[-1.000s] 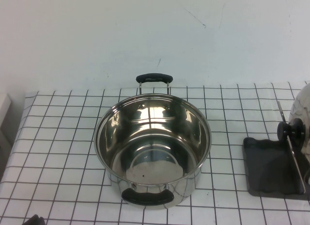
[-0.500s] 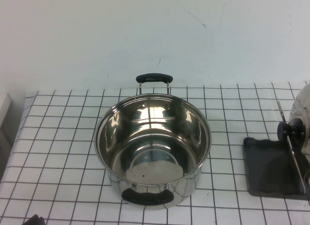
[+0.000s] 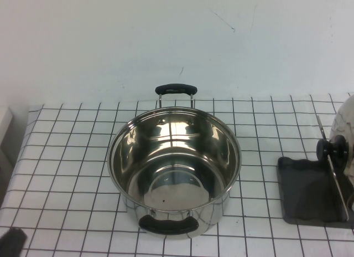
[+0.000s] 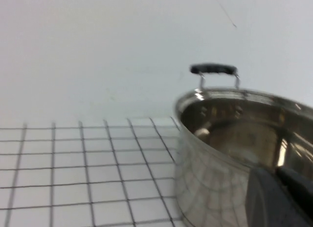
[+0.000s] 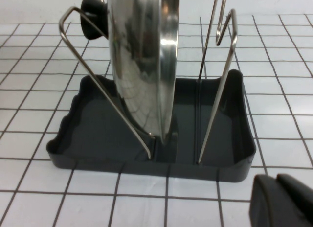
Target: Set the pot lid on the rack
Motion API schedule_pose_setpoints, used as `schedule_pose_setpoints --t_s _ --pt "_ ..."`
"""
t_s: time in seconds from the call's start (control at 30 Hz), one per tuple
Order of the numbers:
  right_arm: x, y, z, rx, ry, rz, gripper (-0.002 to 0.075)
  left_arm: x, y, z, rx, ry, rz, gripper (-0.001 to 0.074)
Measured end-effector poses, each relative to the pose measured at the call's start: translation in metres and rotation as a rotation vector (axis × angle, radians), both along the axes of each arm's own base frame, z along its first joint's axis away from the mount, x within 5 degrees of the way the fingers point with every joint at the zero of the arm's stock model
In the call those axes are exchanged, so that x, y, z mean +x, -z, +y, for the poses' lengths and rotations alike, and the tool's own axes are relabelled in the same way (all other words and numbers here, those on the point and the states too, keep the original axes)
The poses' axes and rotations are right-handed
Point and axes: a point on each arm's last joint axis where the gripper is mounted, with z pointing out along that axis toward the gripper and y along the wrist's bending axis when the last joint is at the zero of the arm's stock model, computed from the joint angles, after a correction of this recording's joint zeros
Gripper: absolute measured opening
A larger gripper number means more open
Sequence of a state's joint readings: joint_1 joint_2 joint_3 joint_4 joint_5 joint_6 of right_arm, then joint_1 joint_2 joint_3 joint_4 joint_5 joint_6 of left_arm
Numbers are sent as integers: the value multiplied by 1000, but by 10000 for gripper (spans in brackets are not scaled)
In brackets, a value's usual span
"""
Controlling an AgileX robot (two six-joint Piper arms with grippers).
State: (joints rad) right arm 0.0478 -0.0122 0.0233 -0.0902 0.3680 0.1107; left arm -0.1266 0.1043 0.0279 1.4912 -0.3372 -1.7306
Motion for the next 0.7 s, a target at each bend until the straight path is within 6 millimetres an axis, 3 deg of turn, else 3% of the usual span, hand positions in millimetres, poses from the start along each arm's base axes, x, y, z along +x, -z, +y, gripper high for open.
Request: schedule_pose_setpoints --t_s 0.17,0.27,0.47,0.7 --pt "0 0 0 0 0 0 -2 6 -3 20 -39 -233 -21 -1" --pt "0 0 0 -2 -1 0 -2 7 8 29 35 -328 78 -1" --pt "0 0 0 -3 0 0 -2 -1 30 23 342 -205 235 -1" --pt "0 0 0 -3 0 0 -2 -4 27 26 355 -258 176 -1"
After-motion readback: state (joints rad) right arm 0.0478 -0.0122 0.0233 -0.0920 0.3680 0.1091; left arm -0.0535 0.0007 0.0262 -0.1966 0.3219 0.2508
